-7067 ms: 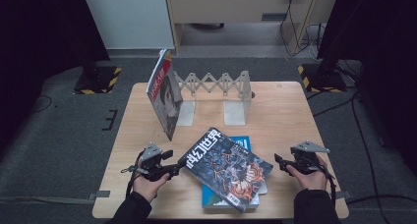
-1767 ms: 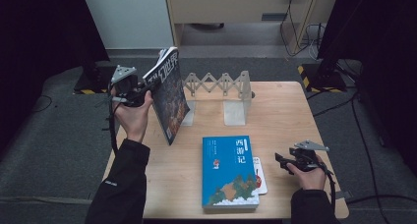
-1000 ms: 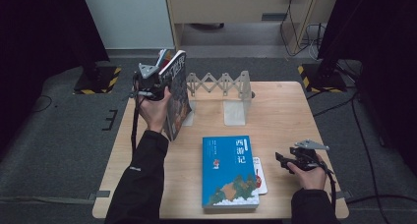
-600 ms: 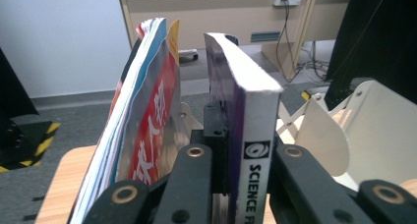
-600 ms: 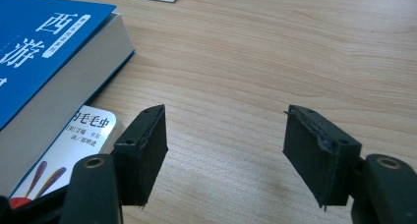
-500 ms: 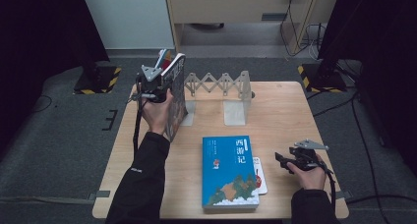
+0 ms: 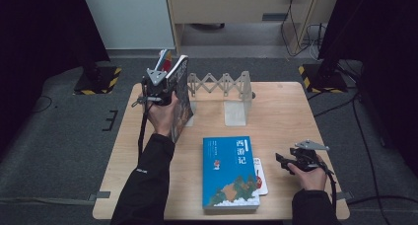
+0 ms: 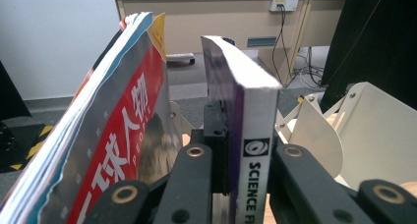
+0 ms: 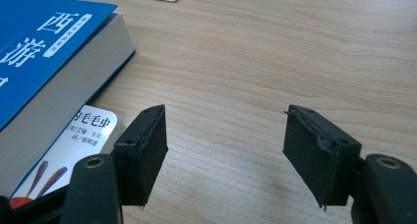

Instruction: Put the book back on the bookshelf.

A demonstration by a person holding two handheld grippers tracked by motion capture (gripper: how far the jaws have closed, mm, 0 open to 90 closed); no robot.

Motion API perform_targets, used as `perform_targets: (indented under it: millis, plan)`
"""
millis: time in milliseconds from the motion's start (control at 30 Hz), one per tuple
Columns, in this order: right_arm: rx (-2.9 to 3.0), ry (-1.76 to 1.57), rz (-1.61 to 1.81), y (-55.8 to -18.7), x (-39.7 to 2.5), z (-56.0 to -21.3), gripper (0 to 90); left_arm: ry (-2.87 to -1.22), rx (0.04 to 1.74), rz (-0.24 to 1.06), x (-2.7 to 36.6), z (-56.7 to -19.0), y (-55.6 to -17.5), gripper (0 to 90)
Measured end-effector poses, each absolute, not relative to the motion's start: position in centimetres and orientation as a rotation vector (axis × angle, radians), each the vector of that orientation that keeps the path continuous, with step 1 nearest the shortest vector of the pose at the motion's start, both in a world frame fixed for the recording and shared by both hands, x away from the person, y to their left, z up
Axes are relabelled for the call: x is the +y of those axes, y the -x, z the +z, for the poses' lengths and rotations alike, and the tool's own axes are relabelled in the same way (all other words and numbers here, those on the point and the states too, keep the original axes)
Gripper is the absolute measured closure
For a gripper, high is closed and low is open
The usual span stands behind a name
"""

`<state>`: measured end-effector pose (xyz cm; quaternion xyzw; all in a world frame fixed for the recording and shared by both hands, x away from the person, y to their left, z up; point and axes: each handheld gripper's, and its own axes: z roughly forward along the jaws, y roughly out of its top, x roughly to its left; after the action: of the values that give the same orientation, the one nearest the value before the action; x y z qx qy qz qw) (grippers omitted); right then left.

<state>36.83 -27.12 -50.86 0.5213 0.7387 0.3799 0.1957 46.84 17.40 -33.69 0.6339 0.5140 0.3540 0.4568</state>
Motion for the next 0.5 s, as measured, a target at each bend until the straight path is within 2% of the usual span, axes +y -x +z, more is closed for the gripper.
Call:
perform_targets:
  millis: [100,300,500]
  plan:
    - [2.072,-1.456,1.064,-36.8,-27.2,-50.8,32.8,-1.568,1.265,0.845,17.6,-33.7,-46.6,81.4]
    - [2.076,-1.459,1.061,-36.8,-27.1,-50.9,32.5,-1.683,1.296,0.739,18.3,-33.1,-45.5,80.5]
    - [2.087,-1.466,1.06,-36.8,-27.0,-50.9,32.0,-1.777,1.321,0.688,19.4,-33.1,-44.7,79.9]
